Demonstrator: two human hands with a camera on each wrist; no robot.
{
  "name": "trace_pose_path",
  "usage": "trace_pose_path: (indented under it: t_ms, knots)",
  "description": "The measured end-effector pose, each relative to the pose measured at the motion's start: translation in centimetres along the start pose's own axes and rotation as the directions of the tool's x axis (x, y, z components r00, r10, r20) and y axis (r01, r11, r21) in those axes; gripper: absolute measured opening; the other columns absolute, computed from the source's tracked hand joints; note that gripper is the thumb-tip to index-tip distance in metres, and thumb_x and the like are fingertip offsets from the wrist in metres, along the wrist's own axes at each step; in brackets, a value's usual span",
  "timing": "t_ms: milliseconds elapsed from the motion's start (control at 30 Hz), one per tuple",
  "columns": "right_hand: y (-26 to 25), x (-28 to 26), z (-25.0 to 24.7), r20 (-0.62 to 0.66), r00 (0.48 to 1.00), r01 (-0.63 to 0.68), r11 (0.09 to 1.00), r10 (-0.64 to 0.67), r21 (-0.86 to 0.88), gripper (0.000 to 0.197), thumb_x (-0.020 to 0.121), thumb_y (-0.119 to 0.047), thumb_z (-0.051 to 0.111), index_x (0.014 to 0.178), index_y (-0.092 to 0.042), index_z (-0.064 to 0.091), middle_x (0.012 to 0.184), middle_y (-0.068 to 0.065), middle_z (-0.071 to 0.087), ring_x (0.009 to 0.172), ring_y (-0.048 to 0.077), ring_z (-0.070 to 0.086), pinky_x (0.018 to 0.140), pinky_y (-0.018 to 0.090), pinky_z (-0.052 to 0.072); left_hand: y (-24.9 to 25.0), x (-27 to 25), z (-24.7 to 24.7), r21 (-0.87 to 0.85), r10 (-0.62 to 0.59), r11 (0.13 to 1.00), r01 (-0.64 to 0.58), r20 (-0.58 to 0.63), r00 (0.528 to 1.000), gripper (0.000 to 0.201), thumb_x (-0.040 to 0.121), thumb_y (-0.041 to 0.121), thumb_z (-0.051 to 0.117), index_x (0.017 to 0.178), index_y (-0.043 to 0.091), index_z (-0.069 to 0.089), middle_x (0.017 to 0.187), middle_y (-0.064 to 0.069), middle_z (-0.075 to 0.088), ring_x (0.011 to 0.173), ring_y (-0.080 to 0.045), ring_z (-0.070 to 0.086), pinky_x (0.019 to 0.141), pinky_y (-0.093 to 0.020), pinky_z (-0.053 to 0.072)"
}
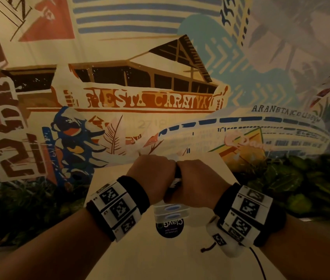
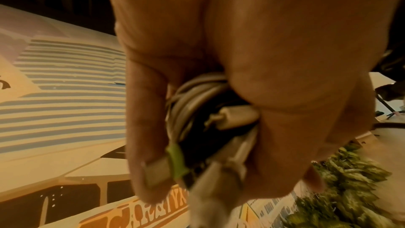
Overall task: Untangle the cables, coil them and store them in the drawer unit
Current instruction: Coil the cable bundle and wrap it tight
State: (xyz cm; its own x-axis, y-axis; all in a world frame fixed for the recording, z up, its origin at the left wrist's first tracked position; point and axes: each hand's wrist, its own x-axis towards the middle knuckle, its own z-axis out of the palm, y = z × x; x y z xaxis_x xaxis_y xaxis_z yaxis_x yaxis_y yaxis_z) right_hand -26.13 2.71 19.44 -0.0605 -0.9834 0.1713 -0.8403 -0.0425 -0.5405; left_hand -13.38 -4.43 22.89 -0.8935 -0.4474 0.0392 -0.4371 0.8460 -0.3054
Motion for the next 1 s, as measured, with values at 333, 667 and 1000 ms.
trace_pose_path:
  t_ms: [333,667,1000]
  knots:
    - [0.5,0.1,-0.4,0.007,1.0,-0.001,0.997,0.001,0.075,0.016,0.084,-0.033,0.076,0.092,-0.02,0.071,0.082,-0.003,0.069,0.073,0.01,0.064,0.067,0.022,0.048,-1.4,-0.4,1.1,-0.079,-0.01,0.997,-0.008,-0.226,0.974,0.093,0.094,0.04,0.058,0.159,0.032,-0.009,0.125,0.002,0.062,0.103,-0.019,0.064,0.08,-0.037,0.057]
    - [1.5,-1.2,-1.7,0.085,0.993,-0.117,0.522,0.084,0.845,0.011,0.096,-0.007,0.064,0.094,-0.015,0.071,0.075,0.003,0.07,0.068,0.02,0.064,0.065,0.033,0.046,-4.9,-2.6,2.8,-0.953,-0.199,0.298,-0.045,-0.108,0.974,0.109,0.056,0.071,0.084,0.149,0.055,0.03,0.135,0.021,0.055,0.118,-0.005,0.06,0.093,-0.044,0.058]
    - [-0.9,-0.9,-1.7,0.161,0.933,-0.05,0.329,-0.321,0.943,0.036,0.078,-0.012,0.064,0.112,-0.022,0.071,0.096,0.008,0.07,0.073,0.022,0.067,0.066,0.033,0.052,-1.7,-1.7,-1.3,-0.93,0.035,-0.103,-0.352,-0.357,0.933,0.034,0.084,0.039,0.076,0.106,0.014,0.069,0.104,0.007,0.073,0.103,-0.014,0.069,0.086,-0.027,0.055]
